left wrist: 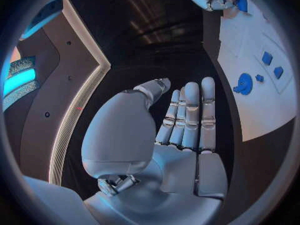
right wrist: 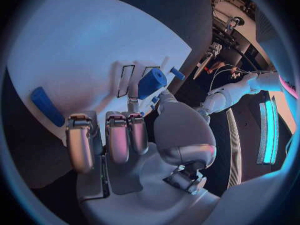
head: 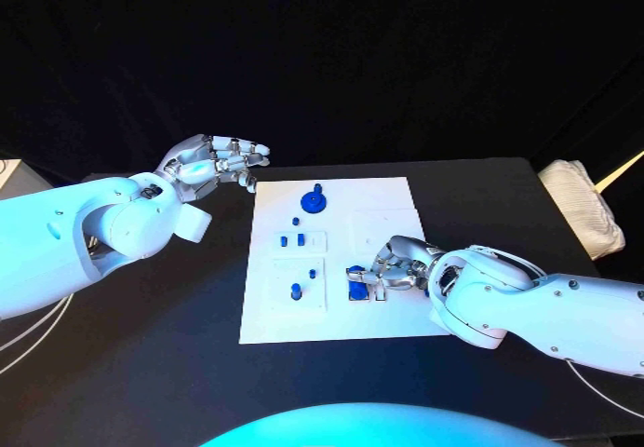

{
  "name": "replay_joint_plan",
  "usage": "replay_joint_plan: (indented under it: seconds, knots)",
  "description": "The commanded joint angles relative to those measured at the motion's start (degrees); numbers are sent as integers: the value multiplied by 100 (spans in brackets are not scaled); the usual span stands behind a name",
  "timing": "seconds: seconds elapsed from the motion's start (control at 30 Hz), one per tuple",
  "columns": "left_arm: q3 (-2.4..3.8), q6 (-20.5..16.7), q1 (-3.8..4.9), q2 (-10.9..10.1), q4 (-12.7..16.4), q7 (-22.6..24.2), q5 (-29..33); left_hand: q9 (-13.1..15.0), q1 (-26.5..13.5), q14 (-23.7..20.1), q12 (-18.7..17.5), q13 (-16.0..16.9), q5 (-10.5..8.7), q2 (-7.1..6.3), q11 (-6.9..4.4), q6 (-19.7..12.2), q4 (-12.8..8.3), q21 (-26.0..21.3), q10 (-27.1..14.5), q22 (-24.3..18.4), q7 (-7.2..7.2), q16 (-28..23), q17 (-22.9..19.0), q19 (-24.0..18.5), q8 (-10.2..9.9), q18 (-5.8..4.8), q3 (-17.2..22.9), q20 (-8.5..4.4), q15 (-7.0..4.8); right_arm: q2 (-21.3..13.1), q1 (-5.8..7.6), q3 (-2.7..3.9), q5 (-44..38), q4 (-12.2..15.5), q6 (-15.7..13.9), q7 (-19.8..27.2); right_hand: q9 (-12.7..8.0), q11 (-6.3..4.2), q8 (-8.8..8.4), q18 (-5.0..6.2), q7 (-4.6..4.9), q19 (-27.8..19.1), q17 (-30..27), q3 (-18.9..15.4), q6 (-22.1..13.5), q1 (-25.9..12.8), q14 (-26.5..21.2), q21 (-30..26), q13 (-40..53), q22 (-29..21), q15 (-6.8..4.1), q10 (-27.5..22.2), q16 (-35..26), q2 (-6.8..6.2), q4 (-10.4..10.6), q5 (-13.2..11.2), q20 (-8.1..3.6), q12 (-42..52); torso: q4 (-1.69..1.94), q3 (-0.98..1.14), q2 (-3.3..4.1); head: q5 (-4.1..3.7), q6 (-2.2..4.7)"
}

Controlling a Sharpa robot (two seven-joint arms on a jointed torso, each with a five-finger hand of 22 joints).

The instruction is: Assemble the parts on the task board

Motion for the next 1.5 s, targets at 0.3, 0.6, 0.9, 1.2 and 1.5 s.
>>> replay_joint_plan:
  seconds: [0.3, 0.6, 0.9, 1.2, 1.5]
  knots:
    - [3, 67, 2, 4, 3, 31, 33, -1, 11, -31, 38, -9, 29, 72, -25, 32, 38, -37, -4, -10, -6, -25, -5, 49, 3, 85, 2, 5, 8, -26, -9, -1, -40, 49, -29, 54, -2, -18, 64, -14, 12, 561, 1509, -166, -73, -163, 607, -46, 1455, 1476, -23, 553, 21, 9, -2, -186, -10, -52, -11, 8, -10, -3, -2]
    - [3, 69, 1, 9, -7, 31, 33, 0, 27, -31, 41, -11, 32, 86, -27, 34, 37, -40, -3, -12, -8, -26, -7, 53, 4, 86, 15, 3, 5, -229, -14, 0, 146, 249, -126, 465, -8, -21, 136, -13, 7, 560, 1509, -173, -115, 653, 607, -48, 1457, 1476, -24, 553, 21, 12, -39, 45, -9, -56, -6, 11, -7, -5, 6]
    - [2, 78, 1, 12, -12, 25, 33, 0, 34, -31, 42, -11, 33, 96, -28, 35, 38, -41, -1, -12, -9, -26, -7, 55, 5, 86, 21, 2, 4, -510, -14, 1, 430, 471, -131, 809, 71, -66, 310, 1, -47, 543, 1509, -286, -60, 1142, 607, -122, 1429, 1457, -60, 532, 21, -83, -51, 40, -35, -104, -2, 3, -10, 5, 7]
    - [2, 81, 0, 12, -16, 22, 33, 0, 41, -32, 44, -12, 33, 100, -29, 36, 35, -42, 0, -13, -9, -27, -8, 57, 5, 86, 26, 1, 3, -590, -15, 1, 546, 476, 21, 890, 220, -107, 480, 1, -90, 543, 1509, -164, -104, 1808, 607, -123, 1438, 1457, -98, 538, 21, -150, -49, -268, -72, -97, -2, -3, -9, -2, 9]
    - [1, 80, 0, 8, -14, 19, 33, 0, 41, -32, 44, -12, 33, 100, -29, 36, 35, -42, 0, -13, -9, -27, -8, 57, 5, 86, 26, 1, 3, -475, -27, 1, 388, 351, 5, 709, 278, -162, 543, -2, -153, 547, 1509, 196, -121, 2351, 607, -106, 1456, 1461, -144, 552, 21, -40, -89, -419, -111, -71, 7, 0, 3, 10, 1]
